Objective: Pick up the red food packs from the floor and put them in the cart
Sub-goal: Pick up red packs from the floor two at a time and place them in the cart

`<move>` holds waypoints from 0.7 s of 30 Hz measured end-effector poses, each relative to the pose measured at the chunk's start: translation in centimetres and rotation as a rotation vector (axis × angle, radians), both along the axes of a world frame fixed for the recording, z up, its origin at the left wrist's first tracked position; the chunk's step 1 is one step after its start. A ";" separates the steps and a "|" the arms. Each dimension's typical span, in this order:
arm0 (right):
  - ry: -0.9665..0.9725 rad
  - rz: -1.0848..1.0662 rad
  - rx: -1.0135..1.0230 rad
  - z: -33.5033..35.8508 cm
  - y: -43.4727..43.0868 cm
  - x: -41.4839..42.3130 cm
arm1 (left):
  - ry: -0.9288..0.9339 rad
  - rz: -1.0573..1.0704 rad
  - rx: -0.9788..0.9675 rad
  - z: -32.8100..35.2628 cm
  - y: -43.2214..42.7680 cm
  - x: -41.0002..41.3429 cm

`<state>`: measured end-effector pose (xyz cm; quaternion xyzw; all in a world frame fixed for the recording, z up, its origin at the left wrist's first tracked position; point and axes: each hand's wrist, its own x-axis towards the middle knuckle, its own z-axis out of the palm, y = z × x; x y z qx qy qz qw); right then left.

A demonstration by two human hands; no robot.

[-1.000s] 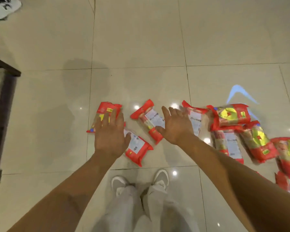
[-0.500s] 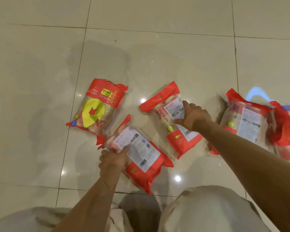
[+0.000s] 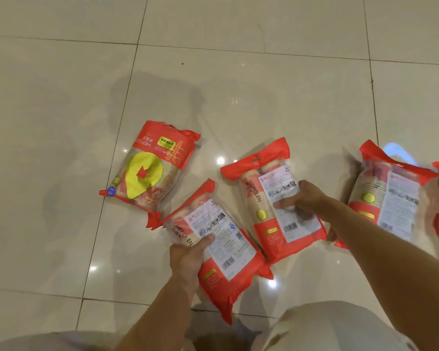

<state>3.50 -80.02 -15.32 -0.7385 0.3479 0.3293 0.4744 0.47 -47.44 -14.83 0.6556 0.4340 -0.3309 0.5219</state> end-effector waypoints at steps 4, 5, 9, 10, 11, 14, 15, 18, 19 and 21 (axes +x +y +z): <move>0.004 0.009 -0.057 1.1 1.9 -3.6 | -0.035 -0.025 0.075 3.2 0.8 -1.1; -0.025 0.026 -0.080 2.2 2.1 -4.4 | -0.055 -0.039 0.086 4.8 0.9 -1.2; -0.131 -0.012 -0.102 15.7 3.9 -4.1 | -0.178 -0.089 0.094 14.4 1.0 0.4; -0.144 -0.047 -0.073 19.2 3.9 -3.8 | -0.214 -0.089 0.078 17.5 1.2 1.1; -0.170 -0.065 -0.057 22.6 3.6 -3.4 | -0.246 -0.097 0.057 20.8 1.5 2.0; -0.234 -0.076 -0.095 34.3 3.5 -2.0 | -0.334 -0.153 -0.020 32.7 2.3 4.6; -0.258 -0.094 -0.098 38.3 3.5 -1.6 | -0.368 -0.161 -0.035 37.1 2.6 5.4; -0.324 -0.171 -0.085 52.2 4.8 -1.0 | -0.476 -0.170 -0.062 51.3 3.7 7.4; -0.358 -0.198 -0.086 56.8 5.5 -0.9 | -0.508 -0.177 -0.066 55.9 4.2 7.8; -0.428 -0.226 -0.080 65.3 6.8 -0.8 | -0.588 -0.200 -0.067 64.2 5.6 8.6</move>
